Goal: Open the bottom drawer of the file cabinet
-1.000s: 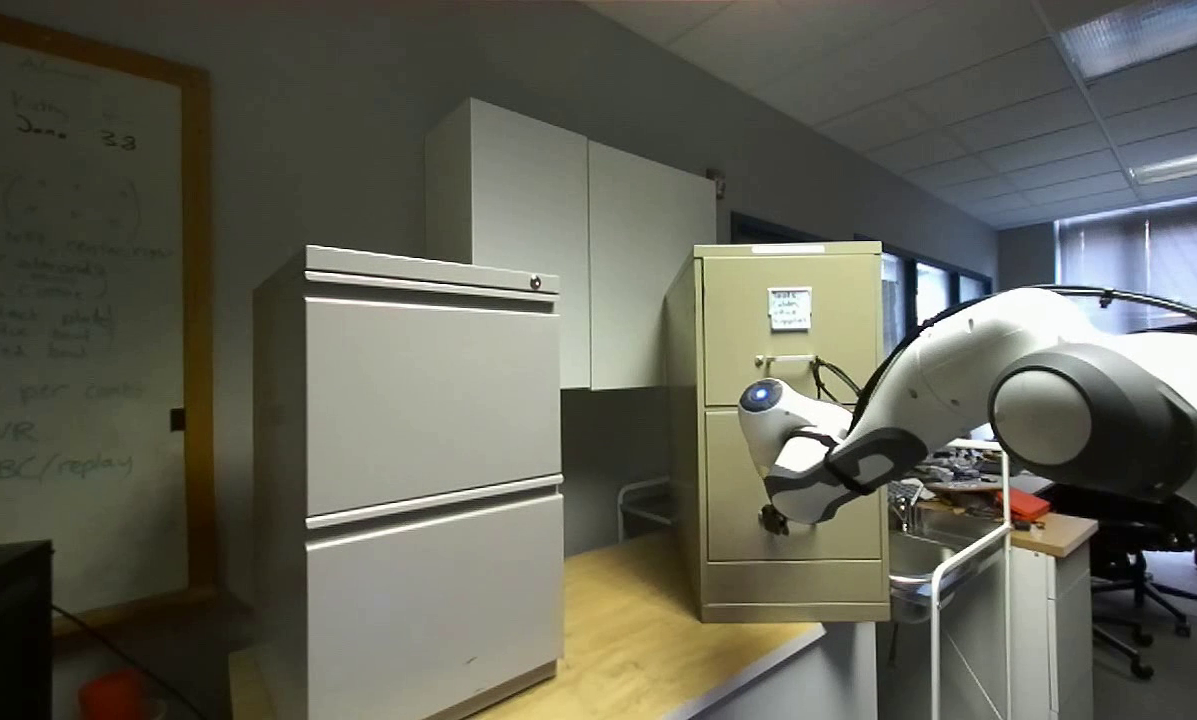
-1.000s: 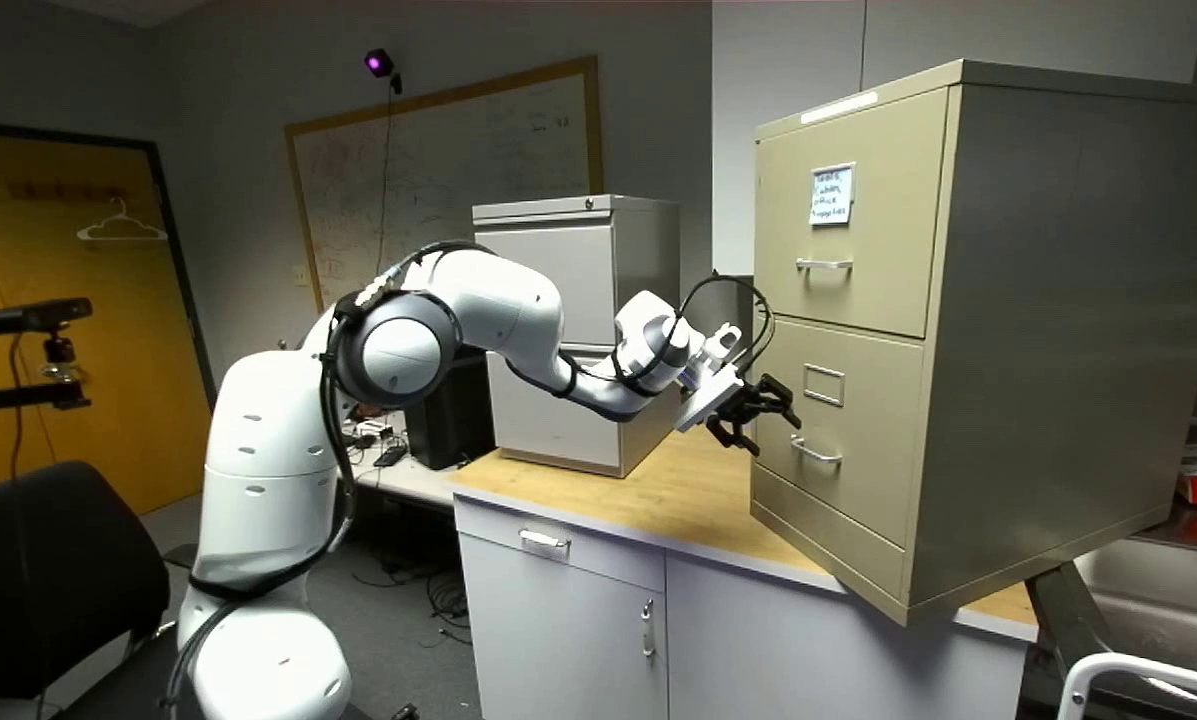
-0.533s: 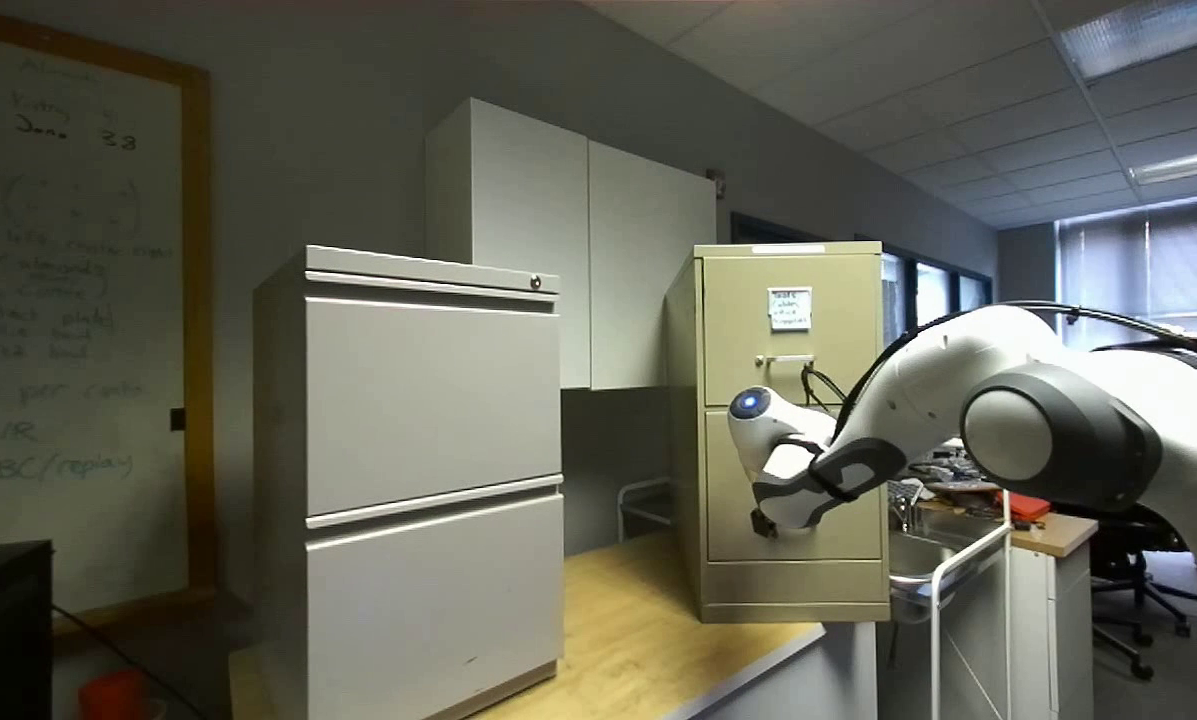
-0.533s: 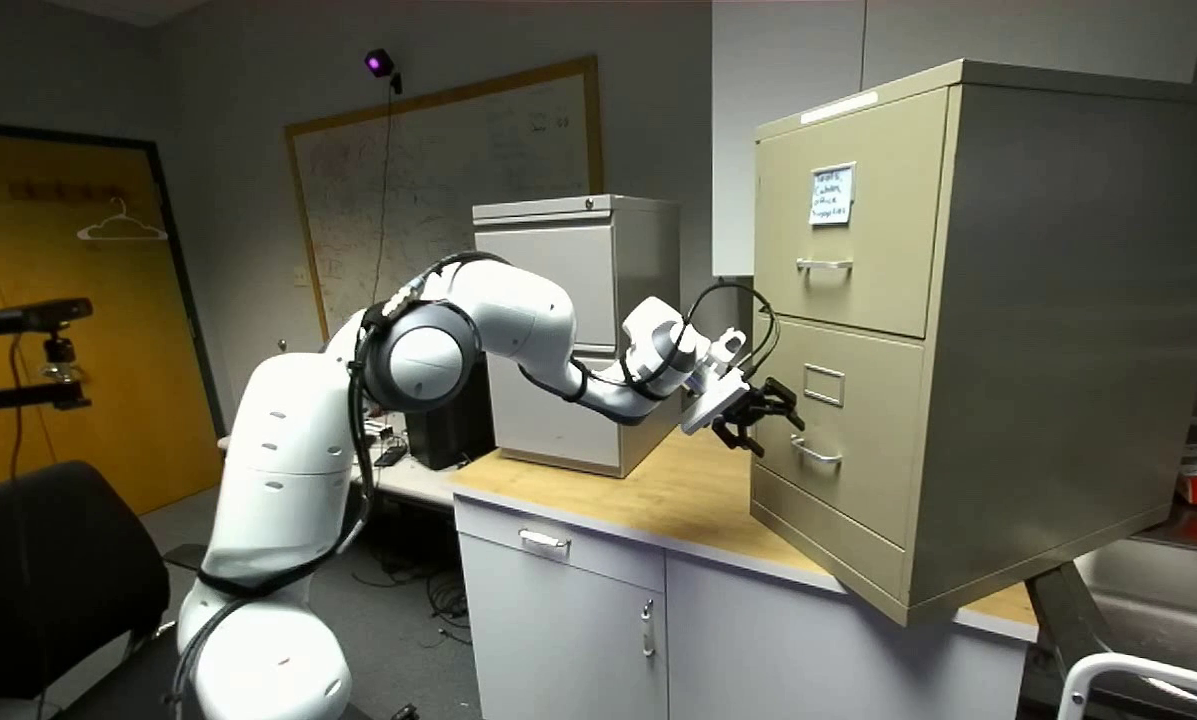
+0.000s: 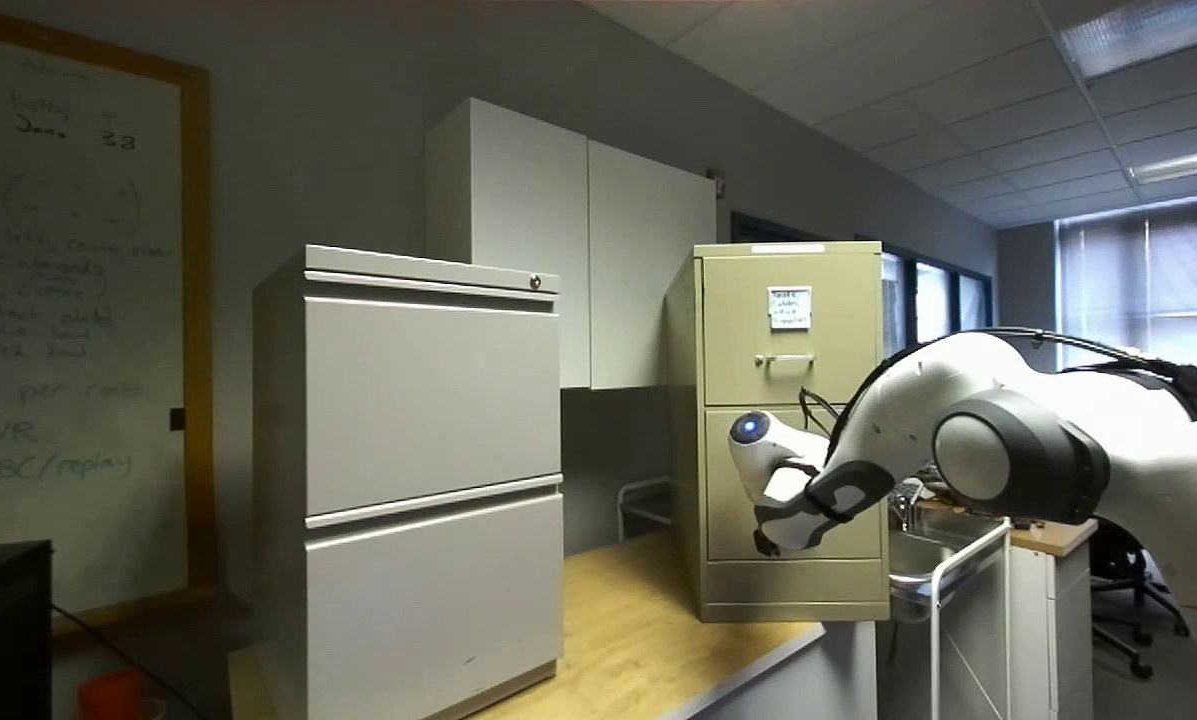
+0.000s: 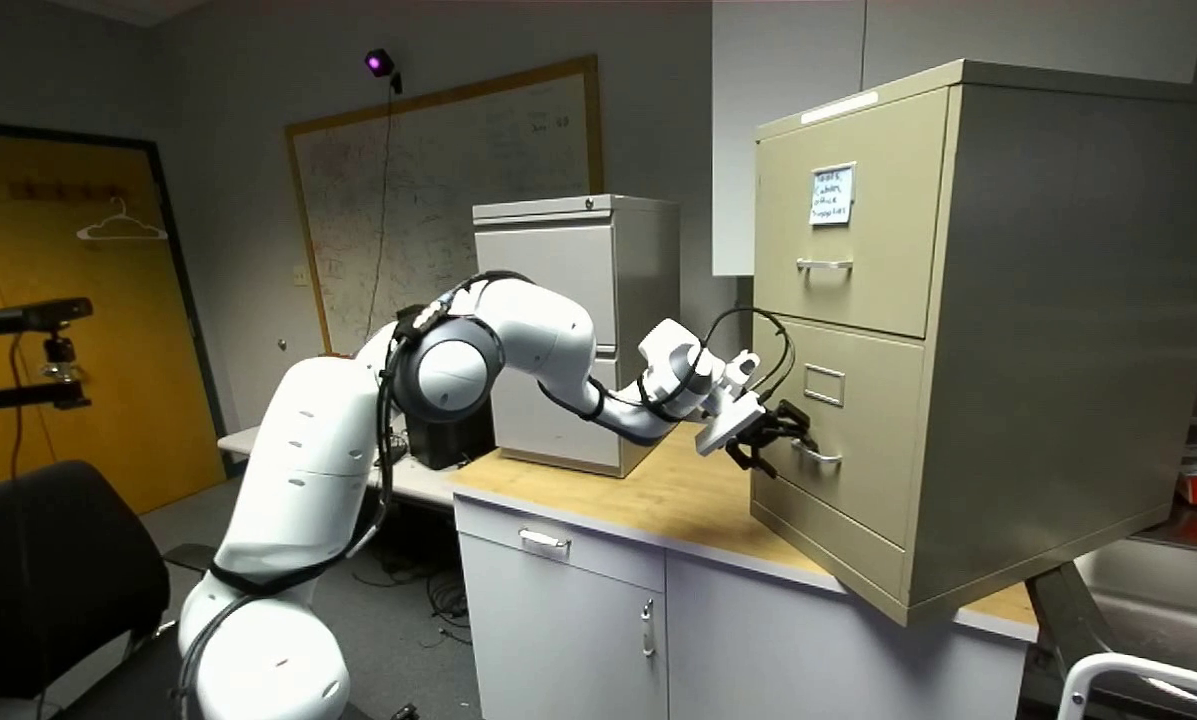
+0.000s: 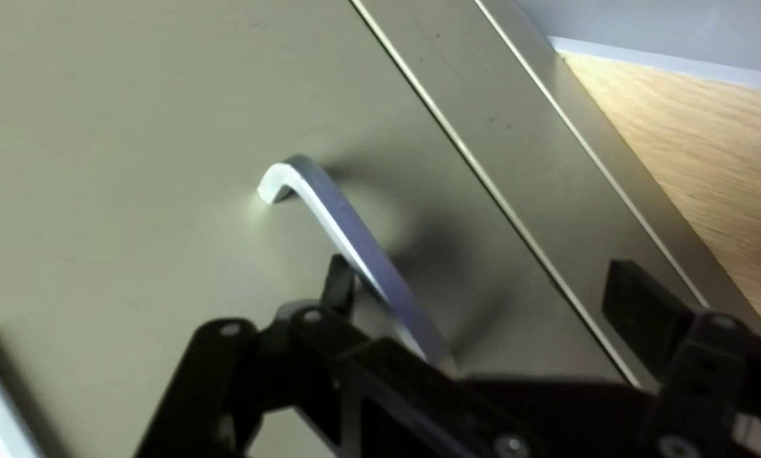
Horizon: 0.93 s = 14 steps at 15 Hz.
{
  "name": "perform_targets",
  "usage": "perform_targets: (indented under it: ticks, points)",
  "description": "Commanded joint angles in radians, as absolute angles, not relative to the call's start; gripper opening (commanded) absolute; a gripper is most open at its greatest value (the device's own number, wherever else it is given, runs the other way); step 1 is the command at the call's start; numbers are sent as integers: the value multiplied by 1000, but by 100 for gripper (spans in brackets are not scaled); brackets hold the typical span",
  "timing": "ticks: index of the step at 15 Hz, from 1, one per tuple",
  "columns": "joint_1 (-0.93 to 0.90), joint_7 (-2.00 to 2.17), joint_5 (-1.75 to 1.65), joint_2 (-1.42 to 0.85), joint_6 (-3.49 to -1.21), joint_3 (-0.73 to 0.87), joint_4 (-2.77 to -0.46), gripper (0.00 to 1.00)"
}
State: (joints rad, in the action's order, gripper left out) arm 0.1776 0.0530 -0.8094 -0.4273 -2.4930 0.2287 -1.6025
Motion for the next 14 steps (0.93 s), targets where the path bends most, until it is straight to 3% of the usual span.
perform_targets:
  ticks: [1, 3, 4, 14]
  points:
    - [182, 42, -805, -483, -2517, 241, -1547, 100]
    - [186, 29, -790, -490, -2507, 238, -1535, 100]
    - [187, 27, -787, -493, -2506, 238, -1532, 82]
    - [197, -124, -665, -461, -2388, 217, -1504, 7]
